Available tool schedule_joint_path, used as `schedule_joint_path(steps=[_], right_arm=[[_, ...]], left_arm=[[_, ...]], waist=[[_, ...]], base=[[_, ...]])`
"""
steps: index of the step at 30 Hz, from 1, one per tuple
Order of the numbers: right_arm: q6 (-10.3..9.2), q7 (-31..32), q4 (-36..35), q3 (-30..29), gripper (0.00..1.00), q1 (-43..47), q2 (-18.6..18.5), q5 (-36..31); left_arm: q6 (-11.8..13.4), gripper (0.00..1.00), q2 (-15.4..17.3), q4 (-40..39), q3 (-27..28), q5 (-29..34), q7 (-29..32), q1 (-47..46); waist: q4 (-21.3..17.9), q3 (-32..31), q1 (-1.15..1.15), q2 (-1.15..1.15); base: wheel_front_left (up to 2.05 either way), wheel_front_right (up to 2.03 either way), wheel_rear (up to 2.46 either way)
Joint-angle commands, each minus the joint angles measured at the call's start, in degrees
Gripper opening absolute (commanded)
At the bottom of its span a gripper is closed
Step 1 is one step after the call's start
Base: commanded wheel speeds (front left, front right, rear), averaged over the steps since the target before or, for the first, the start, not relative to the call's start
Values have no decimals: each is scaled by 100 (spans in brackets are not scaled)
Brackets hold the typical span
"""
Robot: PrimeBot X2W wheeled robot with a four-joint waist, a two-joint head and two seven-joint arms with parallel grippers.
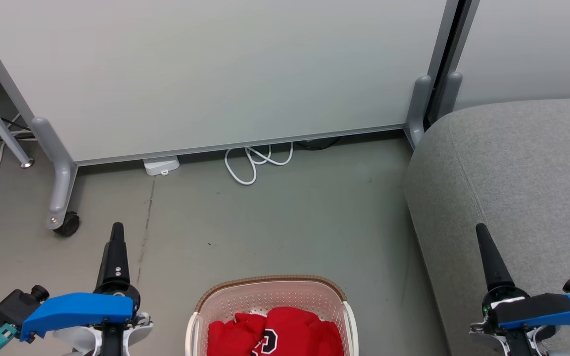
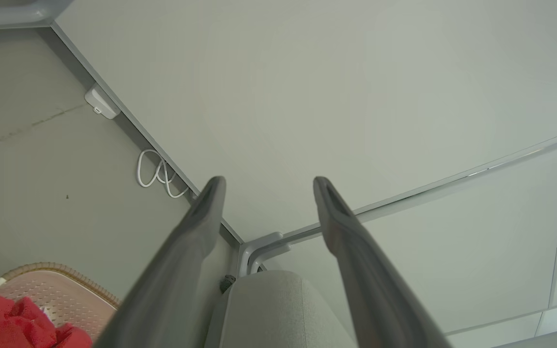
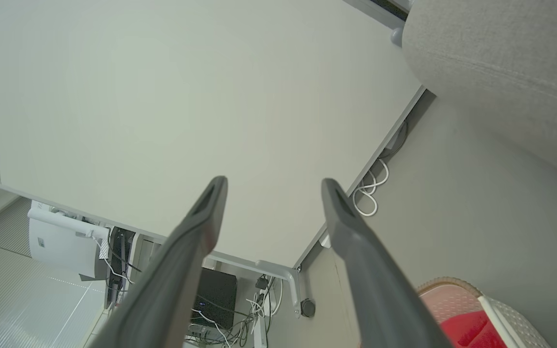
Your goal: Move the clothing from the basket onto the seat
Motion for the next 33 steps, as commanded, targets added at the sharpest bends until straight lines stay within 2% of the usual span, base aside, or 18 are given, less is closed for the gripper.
schedule_joint_path(steps=[1, 14, 33], right_arm=[[12, -85, -137, 40, 100, -163, -25, -350], [15, -361, -217, 252, 100, -201, -27, -1838], [18, -682, -121, 411, 100, -240, -31, -3250]], left_arm=[[45, 100, 49, -139, -74, 368, -86, -191], [155, 100, 75, -129, -426, 1927, -363, -251], [394, 100, 228, -91, -933, 3394, -682, -358]], waist=[[5, 3, 0, 0], [43, 2, 0, 0], [107, 10, 0, 0]], base=[[0, 0, 0], [0, 0, 0], [0, 0, 0]])
